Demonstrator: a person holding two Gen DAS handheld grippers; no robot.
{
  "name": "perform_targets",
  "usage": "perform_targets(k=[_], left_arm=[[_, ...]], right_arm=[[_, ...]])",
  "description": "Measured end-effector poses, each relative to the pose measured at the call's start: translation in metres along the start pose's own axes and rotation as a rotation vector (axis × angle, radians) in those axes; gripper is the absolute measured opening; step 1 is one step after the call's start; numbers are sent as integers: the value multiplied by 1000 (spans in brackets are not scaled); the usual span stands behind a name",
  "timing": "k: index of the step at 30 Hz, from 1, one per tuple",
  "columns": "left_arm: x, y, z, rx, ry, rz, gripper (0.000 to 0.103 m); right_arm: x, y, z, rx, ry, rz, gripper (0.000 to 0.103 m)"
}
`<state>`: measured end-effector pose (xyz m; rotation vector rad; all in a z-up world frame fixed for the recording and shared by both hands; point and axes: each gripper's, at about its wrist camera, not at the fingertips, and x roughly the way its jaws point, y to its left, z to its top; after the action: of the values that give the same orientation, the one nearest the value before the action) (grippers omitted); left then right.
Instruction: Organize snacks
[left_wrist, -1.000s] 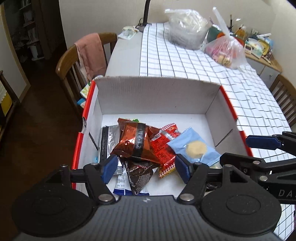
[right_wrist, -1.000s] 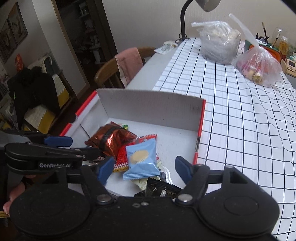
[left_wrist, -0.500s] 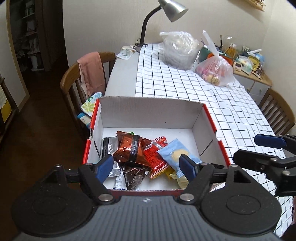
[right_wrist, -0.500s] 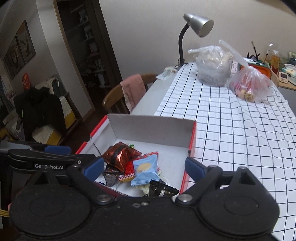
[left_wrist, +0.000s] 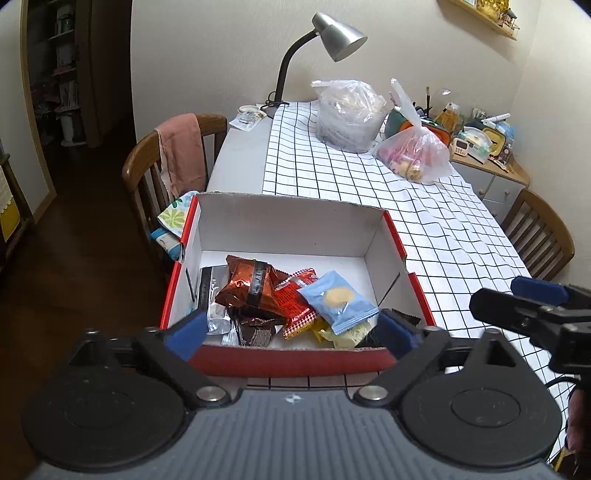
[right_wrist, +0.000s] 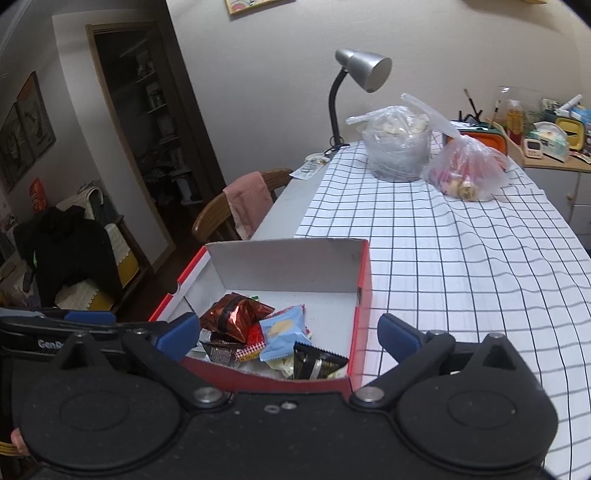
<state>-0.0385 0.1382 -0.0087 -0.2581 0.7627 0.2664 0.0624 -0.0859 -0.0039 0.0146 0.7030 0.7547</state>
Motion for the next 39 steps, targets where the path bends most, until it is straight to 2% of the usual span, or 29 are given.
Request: perform_targets(k=[6,14,27,39], left_arm=[[-11,-2,-7,5,-11,30,101],[-25,-9,-13,21,-43,71,101],[-33,-12,-15,-4,-40,94,101],[-35,-10,-15,-24,-41,100,101]], right_arm=[[-11,10,-16,-20,-32,-37,103],[-22,17,-18,-20,-53,-47,103],[-29,26,-19,-53,-81,-89,103],[-29,19,-15,-21,-87,-113,103]])
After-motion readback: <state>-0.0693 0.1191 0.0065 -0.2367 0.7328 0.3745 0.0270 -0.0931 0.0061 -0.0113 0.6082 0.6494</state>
